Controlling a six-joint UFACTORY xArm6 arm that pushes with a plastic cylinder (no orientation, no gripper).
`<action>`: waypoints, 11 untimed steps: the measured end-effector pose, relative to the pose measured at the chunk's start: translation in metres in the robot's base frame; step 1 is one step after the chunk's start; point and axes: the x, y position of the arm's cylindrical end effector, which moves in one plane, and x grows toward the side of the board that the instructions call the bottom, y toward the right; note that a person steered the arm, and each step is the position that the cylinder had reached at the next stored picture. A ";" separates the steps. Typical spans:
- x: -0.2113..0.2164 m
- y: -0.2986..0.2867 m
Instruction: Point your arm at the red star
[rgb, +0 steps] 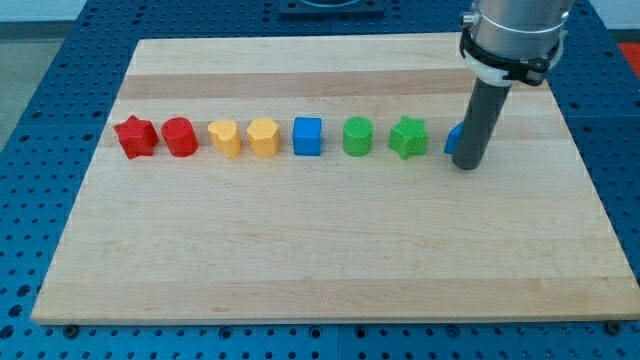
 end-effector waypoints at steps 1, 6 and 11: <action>0.000 0.000; 0.056 -0.271; -0.026 -0.463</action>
